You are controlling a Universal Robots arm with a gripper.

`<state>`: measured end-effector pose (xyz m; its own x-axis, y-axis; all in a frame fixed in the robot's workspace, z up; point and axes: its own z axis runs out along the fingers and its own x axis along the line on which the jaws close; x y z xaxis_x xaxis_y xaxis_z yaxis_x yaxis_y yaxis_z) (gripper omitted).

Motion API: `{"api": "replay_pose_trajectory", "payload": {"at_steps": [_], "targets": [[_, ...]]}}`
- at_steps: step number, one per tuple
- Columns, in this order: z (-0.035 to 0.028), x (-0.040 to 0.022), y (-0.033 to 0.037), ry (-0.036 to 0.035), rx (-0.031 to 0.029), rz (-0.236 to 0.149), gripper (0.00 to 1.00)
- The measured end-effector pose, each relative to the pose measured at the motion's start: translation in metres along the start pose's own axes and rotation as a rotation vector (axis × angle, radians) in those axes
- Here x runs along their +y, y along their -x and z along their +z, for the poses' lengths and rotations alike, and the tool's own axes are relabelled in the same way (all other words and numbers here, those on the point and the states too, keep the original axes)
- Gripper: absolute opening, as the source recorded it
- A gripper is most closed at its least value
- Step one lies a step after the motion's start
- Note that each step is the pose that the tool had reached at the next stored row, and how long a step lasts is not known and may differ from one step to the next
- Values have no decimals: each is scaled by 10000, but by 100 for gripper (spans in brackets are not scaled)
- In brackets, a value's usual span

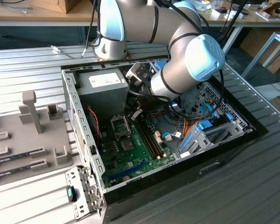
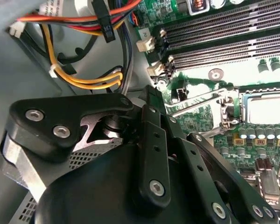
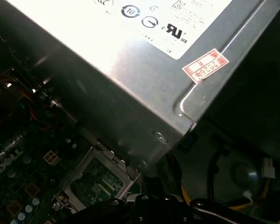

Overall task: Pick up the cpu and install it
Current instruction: 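Close the cpu cover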

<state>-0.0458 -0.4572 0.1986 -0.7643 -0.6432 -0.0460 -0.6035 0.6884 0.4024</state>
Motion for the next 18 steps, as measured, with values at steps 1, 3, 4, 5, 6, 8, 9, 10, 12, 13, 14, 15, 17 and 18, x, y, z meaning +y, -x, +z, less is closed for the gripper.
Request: {"api": "replay_pose_trajectory", "payload": {"at_steps": [1,3,4,5,6,8,9,10,12,13,14,15,17,18], "targets": [[8,0,-5,3,-2,-1,11],[9,0,-6,11,-6,-4,11],[10,-1,-7,13,-9,-5,11],[8,-1,-8,14,-9,-7,11],[-5,3,-8,18,-9,-11,11],[-45,21,-6,33,-20,-19,11],[-56,26,-5,39,-25,-22,11],[-65,30,-5,43,-28,-25,11],[-83,38,-4,52,-34,-29,11],[-94,42,-3,56,-36,-31,11],[-104,47,-3,59,-39,-33,11],[-106,48,-3,69,-46,-38,11],[-101,38,5,92,-47,-39,11],[-99,32,9,99,-44,-36,11]]}}
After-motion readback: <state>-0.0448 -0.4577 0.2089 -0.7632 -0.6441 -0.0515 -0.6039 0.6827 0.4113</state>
